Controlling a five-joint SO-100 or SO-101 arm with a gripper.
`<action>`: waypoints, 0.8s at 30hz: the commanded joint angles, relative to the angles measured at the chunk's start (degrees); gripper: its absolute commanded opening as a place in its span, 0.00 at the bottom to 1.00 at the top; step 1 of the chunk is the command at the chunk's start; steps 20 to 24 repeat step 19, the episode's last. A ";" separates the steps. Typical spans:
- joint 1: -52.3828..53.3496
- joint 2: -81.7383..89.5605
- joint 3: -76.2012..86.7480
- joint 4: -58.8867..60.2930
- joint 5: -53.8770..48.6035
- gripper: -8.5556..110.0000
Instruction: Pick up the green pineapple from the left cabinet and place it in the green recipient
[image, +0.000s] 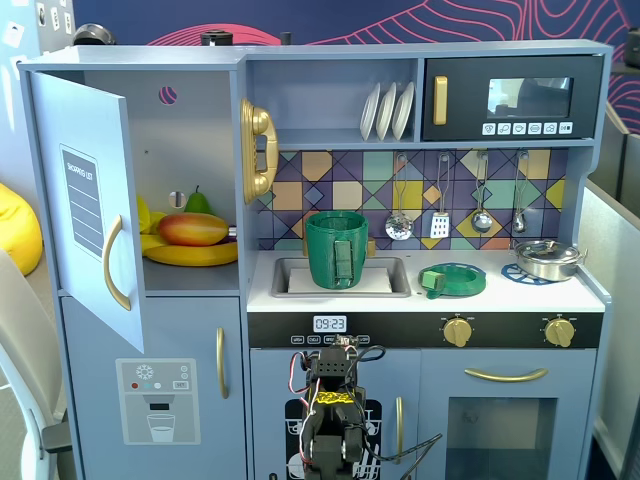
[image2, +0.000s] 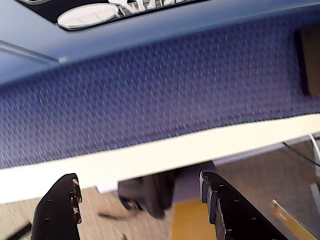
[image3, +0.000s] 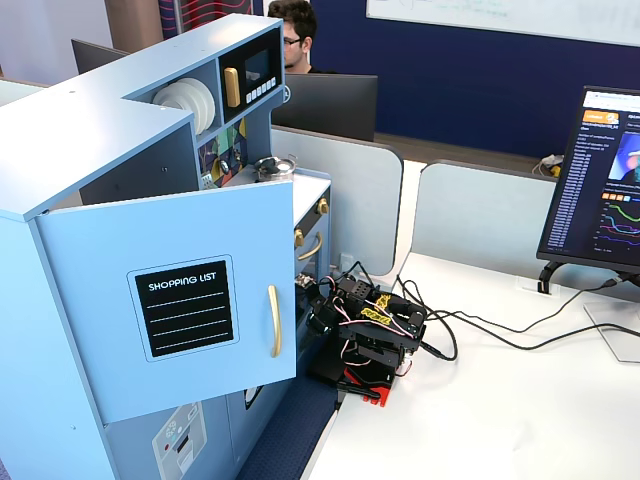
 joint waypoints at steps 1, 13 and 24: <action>-2.29 -0.53 -0.35 7.03 2.02 0.26; -4.48 -0.53 -0.35 12.66 3.16 0.25; -4.39 -0.53 -0.35 13.62 -3.34 0.25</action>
